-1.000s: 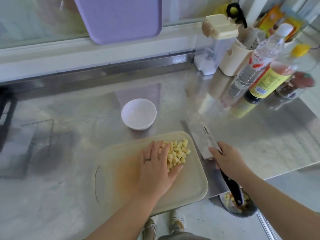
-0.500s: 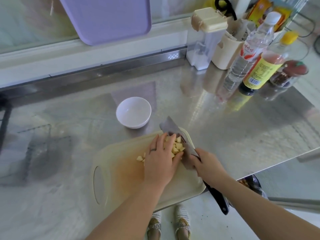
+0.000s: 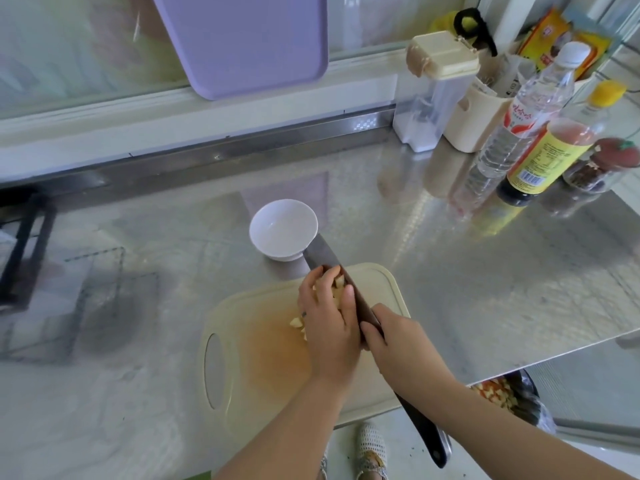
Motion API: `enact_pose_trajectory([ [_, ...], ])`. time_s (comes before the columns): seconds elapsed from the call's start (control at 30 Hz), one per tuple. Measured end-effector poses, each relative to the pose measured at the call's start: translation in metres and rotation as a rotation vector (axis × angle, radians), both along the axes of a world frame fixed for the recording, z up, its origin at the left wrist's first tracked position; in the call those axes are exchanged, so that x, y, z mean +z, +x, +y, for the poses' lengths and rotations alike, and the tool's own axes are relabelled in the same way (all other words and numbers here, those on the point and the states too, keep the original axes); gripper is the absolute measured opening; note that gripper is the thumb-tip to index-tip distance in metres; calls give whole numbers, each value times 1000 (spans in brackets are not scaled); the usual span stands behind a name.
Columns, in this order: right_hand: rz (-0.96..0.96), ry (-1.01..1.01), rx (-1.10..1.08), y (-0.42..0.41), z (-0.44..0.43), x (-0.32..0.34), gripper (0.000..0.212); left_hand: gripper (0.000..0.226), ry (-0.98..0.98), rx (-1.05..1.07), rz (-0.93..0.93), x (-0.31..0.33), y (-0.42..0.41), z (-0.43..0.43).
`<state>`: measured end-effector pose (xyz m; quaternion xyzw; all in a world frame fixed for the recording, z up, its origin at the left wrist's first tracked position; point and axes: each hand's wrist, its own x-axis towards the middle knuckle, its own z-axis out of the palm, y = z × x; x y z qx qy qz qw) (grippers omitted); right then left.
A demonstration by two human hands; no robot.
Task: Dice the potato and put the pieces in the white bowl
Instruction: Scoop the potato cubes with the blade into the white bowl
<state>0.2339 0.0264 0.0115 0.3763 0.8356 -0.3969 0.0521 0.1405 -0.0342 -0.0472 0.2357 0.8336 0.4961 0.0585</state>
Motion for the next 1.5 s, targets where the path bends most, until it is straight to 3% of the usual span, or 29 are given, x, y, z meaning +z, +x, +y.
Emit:
enact_pose_trajectory([
  [0.3, 97, 4, 71, -25, -6, 33, 28, 23, 278, 146, -124, 39, -19, 1],
  [0.43, 157, 28, 65, -62, 8, 45, 25, 22, 311, 174, -67, 54, -57, 18],
  [0.67, 134, 62, 117, -143, 38, 40, 22, 23, 288, 240, -57, 42, -140, 47],
  [0.93, 96, 59, 81, -159, 52, 22, 19, 14, 162, 183, -104, 28, -167, 49],
  [1.13, 60, 97, 103, -154, 57, 18, 20, 8, 151, 161, -264, 38, -171, 41],
  [1.3, 37, 122, 118, -153, 63, 17, 24, 19, 101, 120, -465, 50, -192, 31],
  [1.37, 27, 132, 122, -153, 64, 16, 26, 18, 17, 81, -386, 51, -200, 23],
  [1.5, 22, 159, 145, -153, 61, 20, 31, 12, -38, -55, 47, 50, -198, 17],
])
